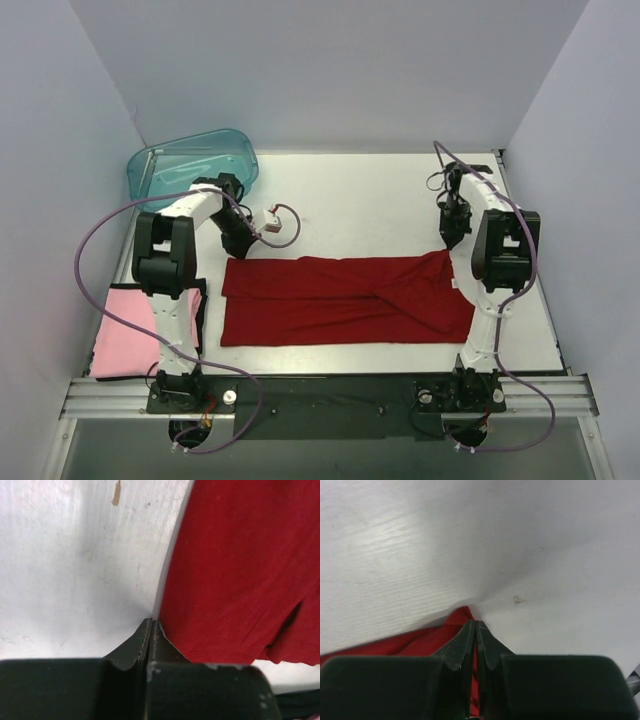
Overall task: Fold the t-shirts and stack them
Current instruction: Fold the other side of the tshirt into a rectangle
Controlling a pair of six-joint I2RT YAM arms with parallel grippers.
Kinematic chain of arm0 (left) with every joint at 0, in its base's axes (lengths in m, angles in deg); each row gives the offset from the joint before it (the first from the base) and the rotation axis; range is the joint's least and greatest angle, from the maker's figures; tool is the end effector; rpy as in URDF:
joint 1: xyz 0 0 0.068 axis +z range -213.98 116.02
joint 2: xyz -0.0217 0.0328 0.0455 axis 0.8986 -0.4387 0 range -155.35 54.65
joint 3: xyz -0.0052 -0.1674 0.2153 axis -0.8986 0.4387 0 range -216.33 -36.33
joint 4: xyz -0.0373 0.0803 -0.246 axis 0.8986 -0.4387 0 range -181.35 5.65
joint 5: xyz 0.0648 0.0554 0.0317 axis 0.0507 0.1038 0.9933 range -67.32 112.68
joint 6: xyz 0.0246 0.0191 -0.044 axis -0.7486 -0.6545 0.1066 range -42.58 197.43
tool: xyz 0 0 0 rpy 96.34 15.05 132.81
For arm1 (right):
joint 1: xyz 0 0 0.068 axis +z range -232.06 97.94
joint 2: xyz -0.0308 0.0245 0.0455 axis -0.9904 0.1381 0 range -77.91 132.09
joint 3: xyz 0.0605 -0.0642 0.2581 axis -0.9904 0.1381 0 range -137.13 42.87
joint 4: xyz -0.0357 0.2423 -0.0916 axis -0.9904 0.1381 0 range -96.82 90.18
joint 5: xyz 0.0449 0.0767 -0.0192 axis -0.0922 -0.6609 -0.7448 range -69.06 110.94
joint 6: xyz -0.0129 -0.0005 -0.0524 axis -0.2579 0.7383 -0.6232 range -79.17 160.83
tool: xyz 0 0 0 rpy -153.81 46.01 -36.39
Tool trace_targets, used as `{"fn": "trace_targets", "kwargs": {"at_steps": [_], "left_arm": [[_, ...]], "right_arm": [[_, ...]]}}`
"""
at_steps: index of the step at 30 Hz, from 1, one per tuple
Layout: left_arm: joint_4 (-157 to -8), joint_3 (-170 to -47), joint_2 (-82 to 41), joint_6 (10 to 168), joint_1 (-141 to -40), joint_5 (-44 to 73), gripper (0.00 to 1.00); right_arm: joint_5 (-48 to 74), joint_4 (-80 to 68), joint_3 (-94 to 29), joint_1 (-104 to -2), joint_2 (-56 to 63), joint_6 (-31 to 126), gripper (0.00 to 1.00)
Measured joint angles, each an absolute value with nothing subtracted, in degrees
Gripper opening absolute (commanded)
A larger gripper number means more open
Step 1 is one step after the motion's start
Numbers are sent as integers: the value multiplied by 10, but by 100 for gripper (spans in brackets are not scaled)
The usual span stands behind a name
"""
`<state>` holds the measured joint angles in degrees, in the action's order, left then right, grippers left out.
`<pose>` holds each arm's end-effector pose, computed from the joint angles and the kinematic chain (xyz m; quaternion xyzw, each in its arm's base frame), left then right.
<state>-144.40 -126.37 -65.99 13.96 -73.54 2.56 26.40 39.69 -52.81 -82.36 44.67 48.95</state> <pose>0.3872 -0.0777 0.1601 0.5851 0.7919 -0.1583 0.0742 0.4390 -0.0057 0.1736 0.0794 0.9852 -0.0372 0.1470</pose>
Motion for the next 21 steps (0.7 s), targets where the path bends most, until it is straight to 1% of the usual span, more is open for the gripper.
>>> {"fn": "trace_targets", "kwargs": {"at_steps": [9,10,12,14,20,21], "left_arm": [[-1438,-1224,-633,169,-713,40,0],[-1437,-1224,-633,171,-713,41,0],[-1438,-1224,-632,173,-713,41,0],[-1439,-1224,-632,173,-714,41,0],[-1439,-1224,-632,175,-714,41,0],[-1441,-1224,-632,175,-714,41,8]], "right_arm": [[141,364,-466,-949,384,537,0],[129,362,-462,-956,376,542,10],[105,357,-452,-959,363,546,24],[84,353,-443,-955,356,544,30],[50,340,-378,-953,356,541,37],[45,339,-364,-953,356,541,37]]}}
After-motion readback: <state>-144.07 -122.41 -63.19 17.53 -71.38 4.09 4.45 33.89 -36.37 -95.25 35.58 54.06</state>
